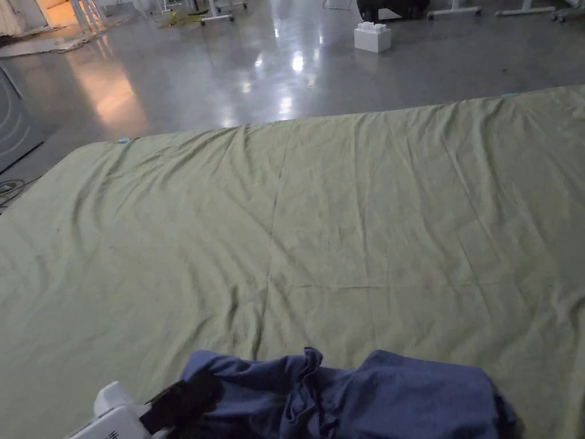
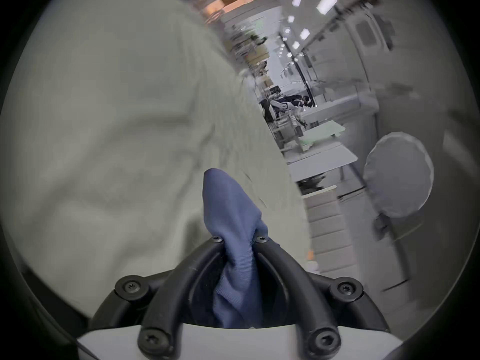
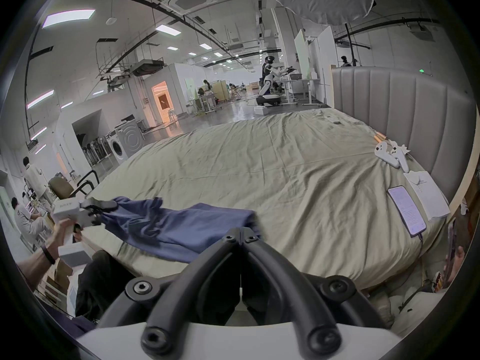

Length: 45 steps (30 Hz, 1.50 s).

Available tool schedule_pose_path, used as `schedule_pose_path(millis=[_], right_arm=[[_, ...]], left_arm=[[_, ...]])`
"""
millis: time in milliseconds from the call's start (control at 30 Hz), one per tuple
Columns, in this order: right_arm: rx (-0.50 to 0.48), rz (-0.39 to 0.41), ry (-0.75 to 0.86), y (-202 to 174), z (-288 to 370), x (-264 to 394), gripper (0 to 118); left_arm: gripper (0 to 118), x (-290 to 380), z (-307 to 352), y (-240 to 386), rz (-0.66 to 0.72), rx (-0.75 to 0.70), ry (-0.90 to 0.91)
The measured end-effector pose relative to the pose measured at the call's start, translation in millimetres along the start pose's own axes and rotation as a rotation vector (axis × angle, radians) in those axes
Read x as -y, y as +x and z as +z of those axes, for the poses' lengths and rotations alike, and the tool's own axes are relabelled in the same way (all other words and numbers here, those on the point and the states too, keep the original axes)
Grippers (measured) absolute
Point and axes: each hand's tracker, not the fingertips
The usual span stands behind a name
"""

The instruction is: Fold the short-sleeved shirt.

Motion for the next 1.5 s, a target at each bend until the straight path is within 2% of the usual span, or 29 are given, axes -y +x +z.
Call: schedule_pose_path(millis=[100, 233, 300, 467, 533, 567, 600, 667, 700, 800, 900, 933, 967, 1000, 1133, 1200, 1233, 1267, 1300, 1400, 1500], right_arm=[[-0.019, 0.012, -0.003, -5.2, -4.8, 1.8, 0], [-0.014, 0.029, -0.002, -12.2, -1.1, 0.8, 0], [-0.008, 0.030, 0.003, -10.9, 4.8, 0.5, 0], [0.028, -0.014, 0.007, 1.0, 17.8, 5.3, 0], [0.060, -0.035, 0.004, 6.5, 22.4, 9.5, 0], [0.074, -0.043, -0.001, 9.1, 24.2, 11.7, 0], [0.081, -0.050, -0.005, 12.2, 24.9, 14.0, 0], [0.092, -0.065, -0.017, 17.3, 25.7, 17.7, 0], [0.097, -0.068, -0.019, 19.1, 26.2, 19.4, 0], [0.096, -0.099, -0.026, 26.5, 25.7, 23.6, 0], [0.094, -0.105, -0.035, 28.5, 25.0, 25.0, 0], [0.094, -0.102, -0.038, 28.4, 25.0, 25.3, 0], [0.096, -0.100, -0.042, 28.4, 24.9, 25.6, 0], [0.098, -0.101, -0.045, 28.1, 24.6, 26.5, 0], [0.099, -0.105, -0.061, 24.8, 24.1, 28.1, 0], [0.096, -0.104, -0.072, 21.0, 23.9, 28.2, 0], [0.089, -0.104, -0.077, 18.4, 23.0, 28.6, 0], [0.077, -0.104, -0.084, 14.7, 21.6, 28.7, 0], [0.063, -0.103, -0.094, 11.1, 17.9, 28.5, 0], [0.014, -0.089, -0.120, -1.7, -0.7, 25.6, 0], [-0.080, -0.129, -0.158, -15.5, -39.2, 19.2, 0]], left_arm=[[13, -12.5, 19.6, 34.3, -0.258, -0.132, -0.026], [13, 23.9, -0.2, 86.4, -0.394, -0.080, -0.047], [13, 65.2, -24.8, 133.5, -0.443, -0.013, -0.120], [13, 141.7, -94.9, 188.7, -0.633, 0.014, -0.265], [14, 167.0, -117.3, 197.9, -0.599, 0.037, -0.335], [22, 176.1, -126.3, 201.0, -0.610, 0.032, -0.351], [38, 183.2, -132.5, 204.8, -0.621, 0.020, -0.384], [80, 182.6, -124.4, 206.8, -0.596, 0.075, -0.372], [85, 176.9, -113.1, 207.6, -0.577, 0.147, -0.336], [86, 149.9, -80.4, 200.2, -0.503, 0.249, -0.206], [80, 129.9, -76.7, 177.7, -0.369, 0.141, -0.199], [67, 125.9, -80.6, 170.0, -0.322, 0.136, -0.218], [36, 127.7, -92.9, 161.1, -0.285, 0.158, -0.255], [13, 133.7, -104.1, 157.9, -0.273, 0.164, -0.275], [10, 166.5, -156.4, 153.9, -0.202, 0.196, -0.421], [9, 197.9, -174.7, 155.9, -0.289, 0.080, -0.481], [9, 208.3, -186.2, 152.6, -0.357, 0.066, -0.544], [5, 216.5, -192.2, 148.6, -0.397, 0.063, -0.541], [4, 214.0, -190.0, 148.4, -0.373, 0.094, -0.474], [3, 194.5, -181.4, 161.9, -0.329, 0.077, -0.506], [3, 170.3, -137.4, 176.2, -0.382, 0.220, -0.386]])
